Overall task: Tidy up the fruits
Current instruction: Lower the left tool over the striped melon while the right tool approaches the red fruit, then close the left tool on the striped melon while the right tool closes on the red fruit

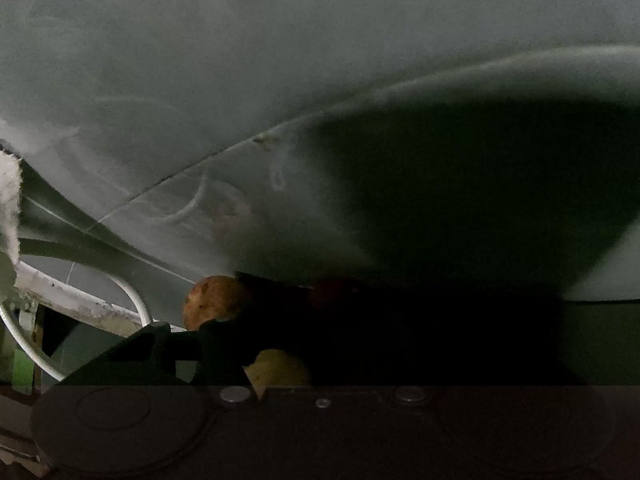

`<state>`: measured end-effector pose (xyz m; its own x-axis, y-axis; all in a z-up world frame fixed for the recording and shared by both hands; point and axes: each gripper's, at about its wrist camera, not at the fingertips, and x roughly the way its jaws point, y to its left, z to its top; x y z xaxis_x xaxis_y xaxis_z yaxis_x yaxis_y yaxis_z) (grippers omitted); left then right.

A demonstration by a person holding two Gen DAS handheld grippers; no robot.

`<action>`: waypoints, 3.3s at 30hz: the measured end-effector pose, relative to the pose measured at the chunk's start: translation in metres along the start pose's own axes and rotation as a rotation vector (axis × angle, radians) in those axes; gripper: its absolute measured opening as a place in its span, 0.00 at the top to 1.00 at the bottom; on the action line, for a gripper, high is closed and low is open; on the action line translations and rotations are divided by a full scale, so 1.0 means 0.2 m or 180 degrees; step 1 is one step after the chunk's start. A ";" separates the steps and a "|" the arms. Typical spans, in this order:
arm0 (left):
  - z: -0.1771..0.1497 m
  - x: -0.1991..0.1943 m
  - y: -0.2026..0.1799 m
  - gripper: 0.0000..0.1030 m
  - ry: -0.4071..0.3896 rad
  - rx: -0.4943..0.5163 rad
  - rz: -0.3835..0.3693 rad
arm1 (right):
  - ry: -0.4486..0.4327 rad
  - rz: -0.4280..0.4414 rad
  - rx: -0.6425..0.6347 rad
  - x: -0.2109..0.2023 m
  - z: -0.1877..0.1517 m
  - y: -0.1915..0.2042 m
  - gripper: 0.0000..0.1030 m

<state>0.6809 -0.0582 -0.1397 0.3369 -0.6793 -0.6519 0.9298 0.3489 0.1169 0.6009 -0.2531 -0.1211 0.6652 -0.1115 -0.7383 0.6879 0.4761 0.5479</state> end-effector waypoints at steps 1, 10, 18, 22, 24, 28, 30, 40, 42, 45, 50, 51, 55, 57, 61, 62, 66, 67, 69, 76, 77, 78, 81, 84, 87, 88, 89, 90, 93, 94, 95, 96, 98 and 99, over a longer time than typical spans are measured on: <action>0.00 0.00 0.00 0.24 -0.0001 -0.0021 -0.0019 | 0.0005 -0.0003 0.0005 0.01 0.01 0.00 0.42; -0.02 0.06 0.07 0.30 0.0047 -0.0156 -0.0156 | -0.0047 -0.0119 0.0001 0.08 0.01 0.02 0.44; -0.03 0.07 0.09 0.45 0.0074 -0.0249 -0.0318 | -0.0052 -0.0215 -0.0026 0.11 0.01 0.02 0.68; -0.03 0.09 0.08 0.46 0.0085 -0.0233 -0.0295 | -0.0066 -0.0214 -0.0009 0.13 0.00 0.02 0.68; -0.02 0.09 0.08 0.46 0.0105 -0.0269 -0.0294 | -0.0070 -0.0202 -0.0023 0.13 -0.01 0.02 0.69; -0.01 0.08 0.07 0.46 0.0179 -0.0300 -0.0265 | -0.0059 -0.0178 -0.0018 0.08 -0.02 0.00 0.69; -0.01 0.07 0.06 0.46 0.0205 -0.0290 -0.0243 | -0.0050 -0.0151 -0.0040 0.06 -0.03 -0.01 0.69; -0.02 0.03 0.09 0.46 0.0368 -0.0505 -0.0246 | -0.0017 -0.0068 -0.0172 -0.08 -0.11 -0.02 0.69; -0.02 0.02 0.10 0.47 0.0423 -0.0595 -0.0256 | -0.0008 -0.0058 -0.0190 -0.12 -0.13 -0.03 0.69; -0.03 -0.02 0.11 0.47 0.0524 -0.0748 -0.0249 | 0.0000 -0.0048 -0.0217 -0.20 -0.16 -0.05 0.69; -0.04 -0.14 0.05 0.47 0.0550 -0.0910 -0.0279 | 0.0028 -0.0042 -0.0278 -0.33 -0.20 -0.07 0.69; -0.05 -0.16 0.04 0.47 0.0550 -0.0954 -0.0291 | 0.0034 -0.0033 -0.0303 -0.37 -0.21 -0.08 0.69; -0.06 -0.26 -0.01 0.47 0.0532 -0.1146 -0.0327 | 0.0045 0.0000 -0.0445 -0.49 -0.23 -0.08 0.69; -0.05 -0.31 -0.04 0.47 0.0501 -0.1261 -0.0347 | 0.0042 0.0044 -0.0507 -0.55 -0.25 -0.09 0.69; -0.05 -0.43 -0.09 0.47 0.0389 -0.1438 -0.0324 | 0.0043 0.0155 -0.0561 -0.67 -0.28 -0.11 0.69; -0.05 -0.46 -0.11 0.47 0.0364 -0.1511 -0.0326 | 0.0041 0.0172 -0.0582 -0.70 -0.29 -0.11 0.69; -0.05 -0.61 -0.17 0.47 0.0255 -0.1715 -0.0320 | 0.0001 0.0296 -0.0733 -0.83 -0.34 -0.13 0.69; -0.06 -0.64 -0.19 0.47 0.0234 -0.1757 -0.0321 | -0.0006 0.0323 -0.0756 -0.85 -0.36 -0.13 0.69; -0.06 -0.71 -0.22 0.47 0.0181 -0.1823 -0.0315 | -0.0012 0.0381 -0.0784 -0.91 -0.40 -0.15 0.69; -0.09 -0.90 -0.32 0.47 0.0163 -0.2087 -0.0159 | -0.0074 0.0544 -0.0963 -1.09 -0.52 -0.18 0.69; -0.10 -0.92 -0.34 0.47 0.0189 -0.2134 -0.0103 | -0.0088 0.0590 -0.1001 -1.12 -0.54 -0.19 0.69; -0.11 -0.95 -0.35 0.47 0.0196 -0.2166 -0.0043 | -0.0098 0.0621 -0.1041 -1.14 -0.55 -0.19 0.69; -0.12 -1.05 -0.41 0.47 0.0172 -0.2222 0.0156 | -0.0111 0.0718 -0.1172 -1.22 -0.61 -0.19 0.69; -0.14 -1.17 -0.48 0.47 0.0104 -0.2299 0.0315 | -0.0114 0.0816 -0.1250 -1.29 -0.65 -0.20 0.69; -0.15 -1.27 -0.56 0.47 0.0043 -0.2326 0.0477 | -0.0118 0.0913 -0.1325 -1.37 -0.68 -0.21 0.69; -0.15 -1.30 -0.58 0.47 0.0031 -0.2345 0.0513 | -0.0125 0.0938 -0.1362 -1.39 -0.69 -0.22 0.69; -0.15 -1.32 -0.61 0.47 0.0017 -0.2373 0.0553 | -0.0135 0.0958 -0.1403 -1.42 -0.70 -0.23 0.69; -0.16 -1.35 -0.63 0.47 0.0001 -0.2395 0.0593 | -0.0145 0.0977 -0.1440 -1.45 -0.70 -0.24 0.69; -0.17 -1.44 -0.72 0.47 -0.0051 -0.2454 0.0706 | -0.0148 0.1049 -0.1464 -1.53 -0.72 -0.28 0.69; -0.17 -1.47 -0.75 0.47 -0.0065 -0.2478 0.0742 | -0.0146 0.1071 -0.1469 -1.56 -0.73 -0.30 0.69; -0.17 -1.49 -0.78 0.47 -0.0079 -0.2495 0.0774 | -0.0145 0.1088 -0.1476 -1.58 -0.73 -0.32 0.69; -0.18 -1.52 -0.81 0.47 -0.0099 -0.2512 0.0811 | -0.0140 0.1101 -0.1487 -1.61 -0.74 -0.34 0.69; -0.18 -1.57 -0.87 0.47 -0.0130 -0.2548 0.0872 | -0.0118 0.1134 -0.1504 -1.65 -0.75 -0.37 0.69; -0.19 -1.59 -0.91 0.47 -0.0150 -0.2577 0.0904 | -0.0107 0.1156 -0.1516 -1.67 -0.76 -0.39 0.69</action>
<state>0.3990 0.1190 0.0179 0.5632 -0.5164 -0.6451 0.4234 0.8508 -0.3113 0.2813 -0.1205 0.0236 0.8475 0.1078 -0.5197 0.2140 0.8267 0.5204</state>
